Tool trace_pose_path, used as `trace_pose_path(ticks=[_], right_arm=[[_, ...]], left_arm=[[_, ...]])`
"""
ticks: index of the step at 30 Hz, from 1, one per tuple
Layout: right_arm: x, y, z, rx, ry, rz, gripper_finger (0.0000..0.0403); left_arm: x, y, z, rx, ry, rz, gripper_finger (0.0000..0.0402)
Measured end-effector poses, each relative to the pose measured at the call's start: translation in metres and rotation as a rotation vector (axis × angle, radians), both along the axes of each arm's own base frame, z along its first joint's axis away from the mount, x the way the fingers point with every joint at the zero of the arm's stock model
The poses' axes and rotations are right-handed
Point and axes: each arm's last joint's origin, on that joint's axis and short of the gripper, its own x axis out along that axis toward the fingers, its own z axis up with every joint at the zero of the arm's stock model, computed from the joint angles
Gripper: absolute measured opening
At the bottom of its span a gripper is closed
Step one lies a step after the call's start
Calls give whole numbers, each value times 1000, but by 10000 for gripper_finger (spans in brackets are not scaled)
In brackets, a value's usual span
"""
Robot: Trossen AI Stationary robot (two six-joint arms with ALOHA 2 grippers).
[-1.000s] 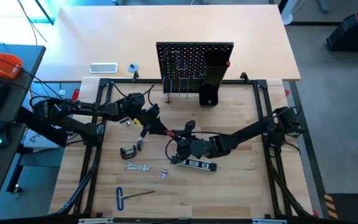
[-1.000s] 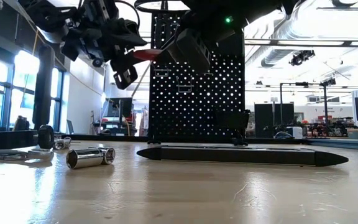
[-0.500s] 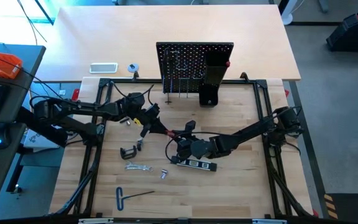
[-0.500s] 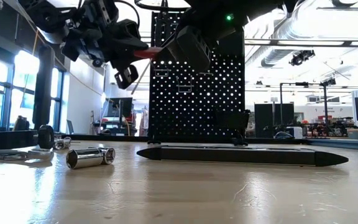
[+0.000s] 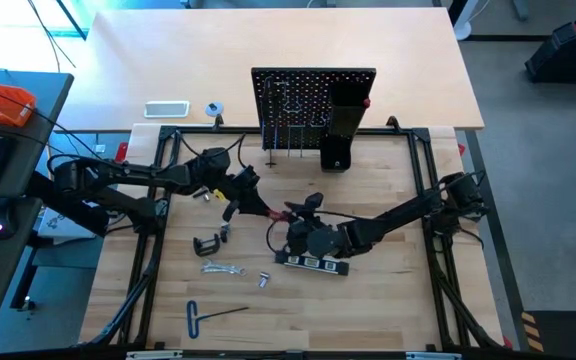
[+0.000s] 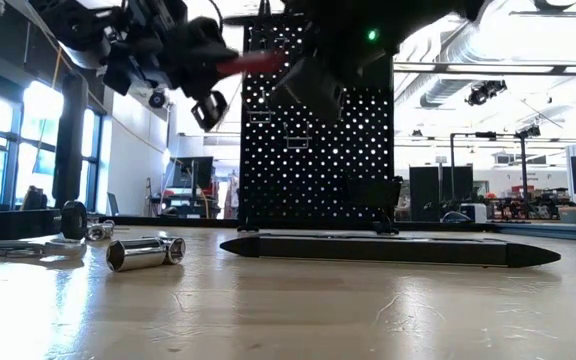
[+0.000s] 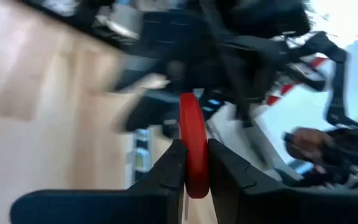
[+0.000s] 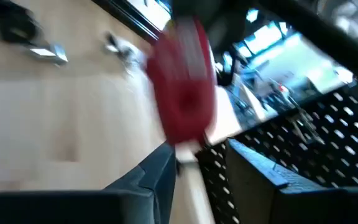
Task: Hang tools onto peg board
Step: Hang the allen wrench on the peg board
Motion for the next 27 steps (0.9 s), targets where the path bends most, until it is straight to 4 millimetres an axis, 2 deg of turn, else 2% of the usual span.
trace_pose_path(ticks=[6,11,17,27], right_arm=[[-11,6,4,-59,0,-131,153],[-21,11,18,-59,-42,-181,158],[-34,20,33,-58,-80,-201,158],[-51,32,44,-65,-104,-215,158]], left_arm=[[2,3,7,44,-41,24,36],[5,7,15,78,-69,37,36],[8,9,19,133,-46,61,35],[7,10,19,197,-59,96,35]])
